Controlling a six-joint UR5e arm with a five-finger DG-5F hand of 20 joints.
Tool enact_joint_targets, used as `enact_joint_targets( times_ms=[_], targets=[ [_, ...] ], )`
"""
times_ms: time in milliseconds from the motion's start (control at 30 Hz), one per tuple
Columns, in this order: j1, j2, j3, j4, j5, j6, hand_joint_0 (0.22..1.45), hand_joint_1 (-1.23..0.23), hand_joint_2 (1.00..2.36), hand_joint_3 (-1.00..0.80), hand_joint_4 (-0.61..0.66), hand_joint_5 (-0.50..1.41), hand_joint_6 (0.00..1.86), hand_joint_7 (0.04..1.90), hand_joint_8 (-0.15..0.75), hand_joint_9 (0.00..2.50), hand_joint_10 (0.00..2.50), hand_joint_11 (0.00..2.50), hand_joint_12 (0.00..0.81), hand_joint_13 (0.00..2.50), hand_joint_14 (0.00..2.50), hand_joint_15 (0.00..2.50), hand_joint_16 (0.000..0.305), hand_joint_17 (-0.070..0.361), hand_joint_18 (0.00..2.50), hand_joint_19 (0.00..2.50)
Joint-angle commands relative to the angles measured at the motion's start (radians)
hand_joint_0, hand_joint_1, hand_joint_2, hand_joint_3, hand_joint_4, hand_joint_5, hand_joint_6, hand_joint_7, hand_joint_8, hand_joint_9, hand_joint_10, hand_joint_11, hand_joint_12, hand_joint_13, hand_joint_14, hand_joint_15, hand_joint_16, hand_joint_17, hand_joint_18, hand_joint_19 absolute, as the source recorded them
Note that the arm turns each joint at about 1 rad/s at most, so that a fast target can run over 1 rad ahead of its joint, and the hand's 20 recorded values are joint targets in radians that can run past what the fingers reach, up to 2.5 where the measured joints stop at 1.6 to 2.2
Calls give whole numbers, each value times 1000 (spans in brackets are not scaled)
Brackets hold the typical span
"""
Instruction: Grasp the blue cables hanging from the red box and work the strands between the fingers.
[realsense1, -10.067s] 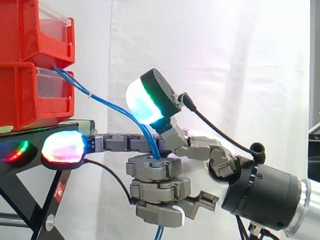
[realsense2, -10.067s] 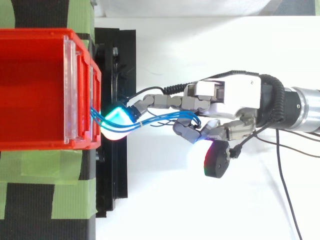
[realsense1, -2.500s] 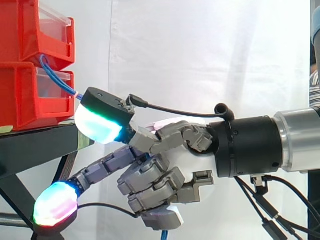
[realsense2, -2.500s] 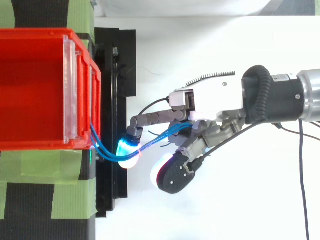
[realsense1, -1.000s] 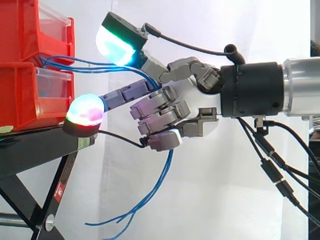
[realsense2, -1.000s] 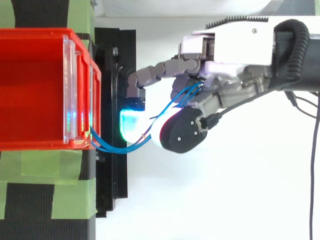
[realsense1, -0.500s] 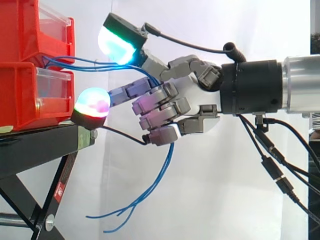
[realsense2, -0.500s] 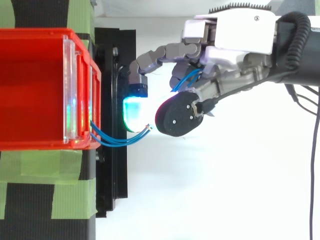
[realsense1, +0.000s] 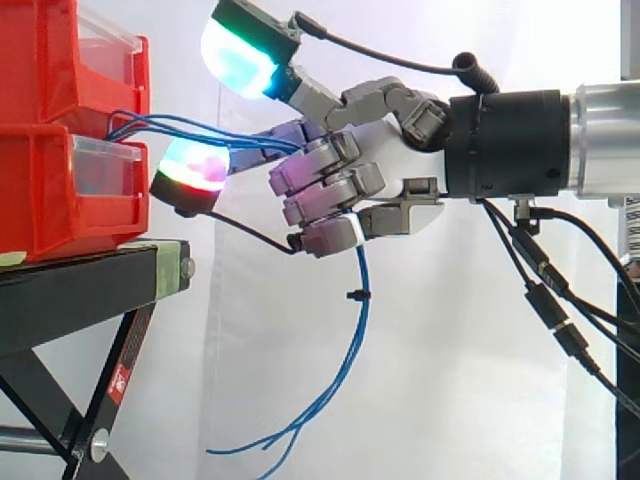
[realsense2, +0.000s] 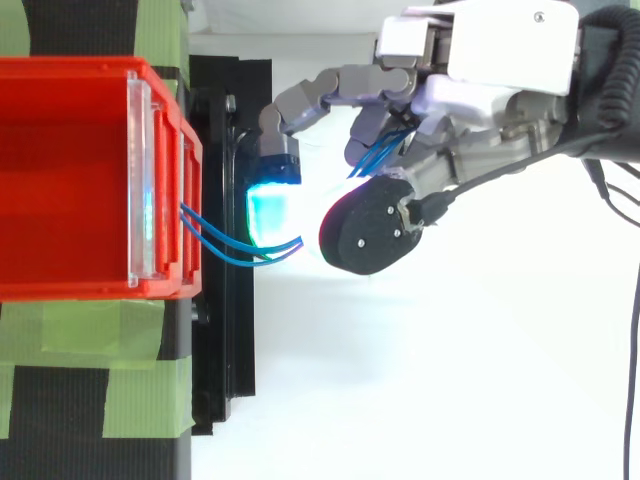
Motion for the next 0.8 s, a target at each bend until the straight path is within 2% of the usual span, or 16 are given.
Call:
enact_joint_targets(
  times_ms=[0,233,367,567,767],
  targets=[
    [-1,1,1,0,11,3,796,-582,1000,-1000,188,8,674,1048,481,1311,2500,2500,598,1750,2500,1545,228,171,2460,843],
    [2,1,1,0,14,-3,806,-623,1000,-1000,183,-14,720,1035,481,1311,2500,2500,598,1750,2500,1545,228,171,2460,843],
    [2,-1,1,0,12,-14,828,-658,1001,-987,185,-79,847,982,481,1311,2500,2500,598,1750,2500,1545,228,171,2460,843],
    [4,1,3,0,22,-17,861,-691,1000,-1000,191,-101,939,942,481,1311,2500,2500,598,1750,2500,1545,228,171,2460,843],
    [4,-1,1,0,22,-17,904,-663,1006,-847,190,-102,1091,905,481,1311,2500,2500,598,1750,2500,1545,228,171,2460,843]
  ],
)
